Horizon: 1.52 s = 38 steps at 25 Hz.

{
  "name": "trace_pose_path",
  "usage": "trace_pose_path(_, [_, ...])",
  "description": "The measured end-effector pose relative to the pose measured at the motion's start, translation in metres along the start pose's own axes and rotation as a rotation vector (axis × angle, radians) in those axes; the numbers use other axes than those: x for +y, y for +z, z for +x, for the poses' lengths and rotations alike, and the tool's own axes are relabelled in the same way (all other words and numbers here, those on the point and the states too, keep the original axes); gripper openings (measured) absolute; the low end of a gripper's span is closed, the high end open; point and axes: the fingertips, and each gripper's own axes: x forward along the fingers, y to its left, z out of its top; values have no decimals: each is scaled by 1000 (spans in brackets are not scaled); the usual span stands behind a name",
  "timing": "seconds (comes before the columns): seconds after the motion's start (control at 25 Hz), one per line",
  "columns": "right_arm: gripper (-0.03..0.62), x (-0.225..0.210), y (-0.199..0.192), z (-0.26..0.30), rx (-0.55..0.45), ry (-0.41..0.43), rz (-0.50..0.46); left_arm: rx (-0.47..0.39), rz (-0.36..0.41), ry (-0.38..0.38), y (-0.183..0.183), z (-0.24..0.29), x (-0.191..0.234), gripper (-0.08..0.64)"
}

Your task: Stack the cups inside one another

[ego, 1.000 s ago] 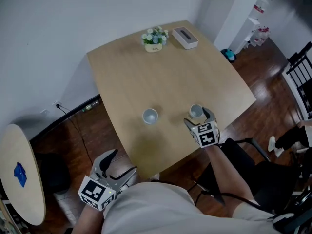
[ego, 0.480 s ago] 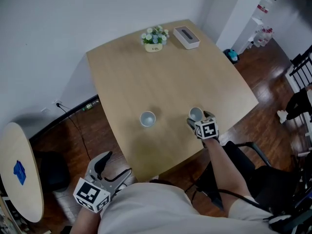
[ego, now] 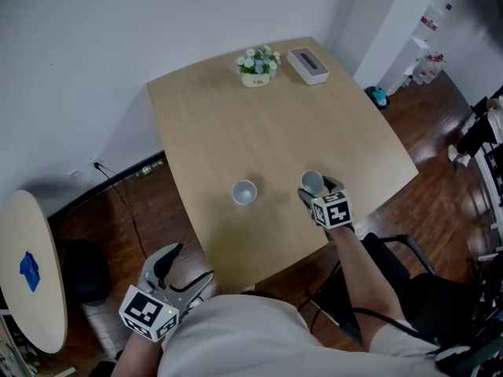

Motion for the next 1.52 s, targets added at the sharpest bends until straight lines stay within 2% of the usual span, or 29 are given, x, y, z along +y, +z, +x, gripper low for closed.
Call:
trace_pose_path(0.4, [351,88,80,-19,-118,133,-102,-52,-32,41,-11,-40,4,373])
trace_pose_path(0.64, [351,134,103,-15,-136,188,-139,-80,-69,87,-23,-72,12,373])
trace_pose_path(0.92, [350,174,103,1,-130,212,-177,-97,-111,132,-40,-107,20,373])
trace_pose_path(1.12, [356,181,87,25,-91,187,-182,-100,-125,155,-48,-126,28,373])
trace_pose_path(1.28, [399,190,71,31,-42,196,-162,-100,-126,149,-57,-137,32,373])
trace_pose_path(1.52, [400,213,64,1,-47,166,-154,-99,-112,101,-64,-150,38,373])
